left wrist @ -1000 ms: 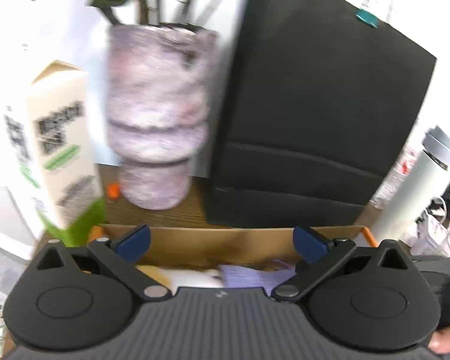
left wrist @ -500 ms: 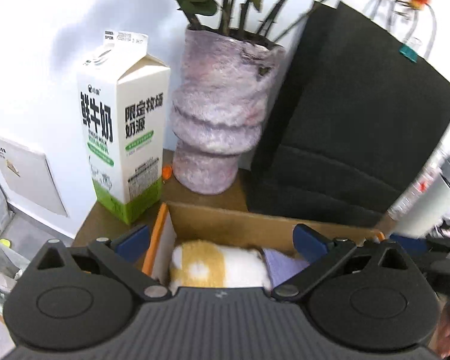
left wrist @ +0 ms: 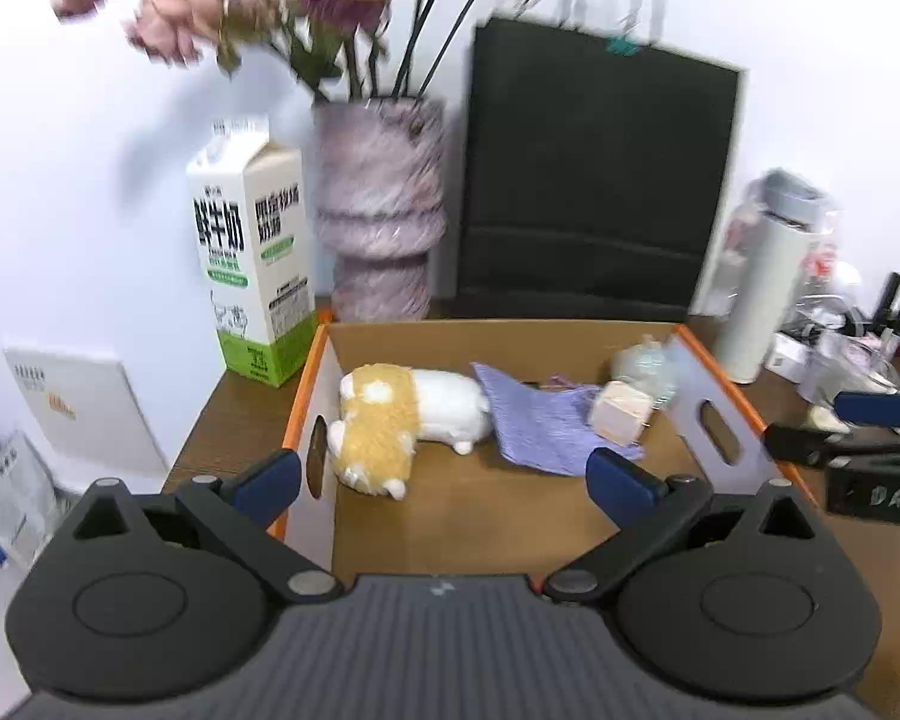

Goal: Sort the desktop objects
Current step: 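Release the pouch and adapter into the box and pull both grippers back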

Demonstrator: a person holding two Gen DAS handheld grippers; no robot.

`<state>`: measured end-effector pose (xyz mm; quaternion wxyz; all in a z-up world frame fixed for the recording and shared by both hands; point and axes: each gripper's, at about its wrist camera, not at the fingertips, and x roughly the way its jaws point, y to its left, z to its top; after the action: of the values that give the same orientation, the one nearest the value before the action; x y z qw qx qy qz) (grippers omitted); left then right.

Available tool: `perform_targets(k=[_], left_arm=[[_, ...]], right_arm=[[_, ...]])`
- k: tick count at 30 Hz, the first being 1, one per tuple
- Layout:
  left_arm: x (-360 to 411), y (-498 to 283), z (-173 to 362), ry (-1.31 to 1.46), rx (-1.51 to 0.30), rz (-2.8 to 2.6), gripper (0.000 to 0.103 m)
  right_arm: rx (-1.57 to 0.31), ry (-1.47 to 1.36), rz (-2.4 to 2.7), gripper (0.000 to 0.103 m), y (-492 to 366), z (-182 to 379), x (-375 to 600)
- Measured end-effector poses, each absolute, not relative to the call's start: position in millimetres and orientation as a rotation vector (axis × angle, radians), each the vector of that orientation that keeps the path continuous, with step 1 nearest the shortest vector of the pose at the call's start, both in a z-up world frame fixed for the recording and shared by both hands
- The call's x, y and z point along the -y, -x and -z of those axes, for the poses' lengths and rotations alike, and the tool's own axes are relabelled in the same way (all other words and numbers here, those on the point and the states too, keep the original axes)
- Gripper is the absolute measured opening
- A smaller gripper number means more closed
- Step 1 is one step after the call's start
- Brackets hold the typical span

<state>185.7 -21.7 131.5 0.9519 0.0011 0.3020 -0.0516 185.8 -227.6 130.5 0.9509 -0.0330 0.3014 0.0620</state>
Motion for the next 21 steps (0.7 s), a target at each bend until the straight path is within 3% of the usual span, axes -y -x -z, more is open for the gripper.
perform_targets(k=[10,21], left_arm=[[22,-66,-94,0.006,-0.519,0.123,0.103],[12,14,-52,0.039,-0.584,0.041,0.103]], right_arm=[[-0.556,0.026,-0.149,0.082,-65,-81,214],[-0.597,0.057,-0.165,0.082,15,-41,213]])
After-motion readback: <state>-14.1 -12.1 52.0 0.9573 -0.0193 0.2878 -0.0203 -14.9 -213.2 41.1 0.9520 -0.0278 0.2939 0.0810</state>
